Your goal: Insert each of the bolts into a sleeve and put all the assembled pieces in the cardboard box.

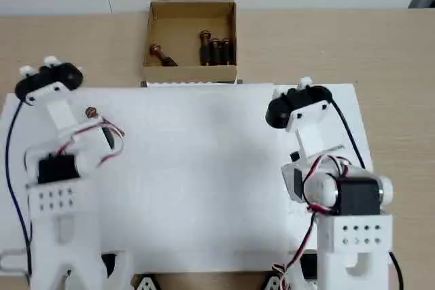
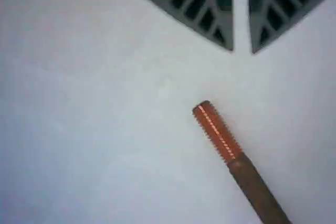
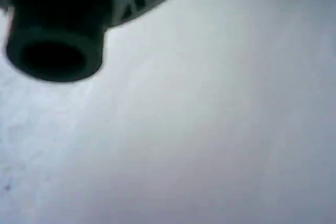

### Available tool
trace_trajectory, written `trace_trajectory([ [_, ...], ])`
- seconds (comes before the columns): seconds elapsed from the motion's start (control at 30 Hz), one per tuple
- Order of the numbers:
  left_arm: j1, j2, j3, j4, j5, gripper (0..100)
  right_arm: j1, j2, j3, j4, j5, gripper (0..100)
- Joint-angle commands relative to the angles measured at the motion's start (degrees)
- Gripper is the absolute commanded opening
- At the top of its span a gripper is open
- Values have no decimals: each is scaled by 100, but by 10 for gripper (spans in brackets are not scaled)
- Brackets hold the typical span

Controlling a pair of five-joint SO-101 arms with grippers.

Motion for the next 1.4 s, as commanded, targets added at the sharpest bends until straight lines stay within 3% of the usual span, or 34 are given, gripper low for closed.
trace_trajectory([
  [0.0, -193, 932, -690, -211, 404, 12, 40, -312, 105, -136, -53, 3],
  [0.23, -237, 2611, -1903, -167, 800, 59, 40, -708, 519, -136, -62, 3],
  [0.5, -237, 3640, -2949, 360, 1266, 59, 40, -1033, 545, -136, -62, 3],
  [0.9, -422, 4475, -3073, -35, 1679, 66, 40, -1051, 554, -101, -35, 3],
  [1.13, -448, 4765, -3090, -422, 1679, 145, 4, -1033, 809, -303, -35, 3],
  [1.37, -457, 5415, -3749, -431, 1688, 145, 4, -1059, 958, -382, -26, 4],
])
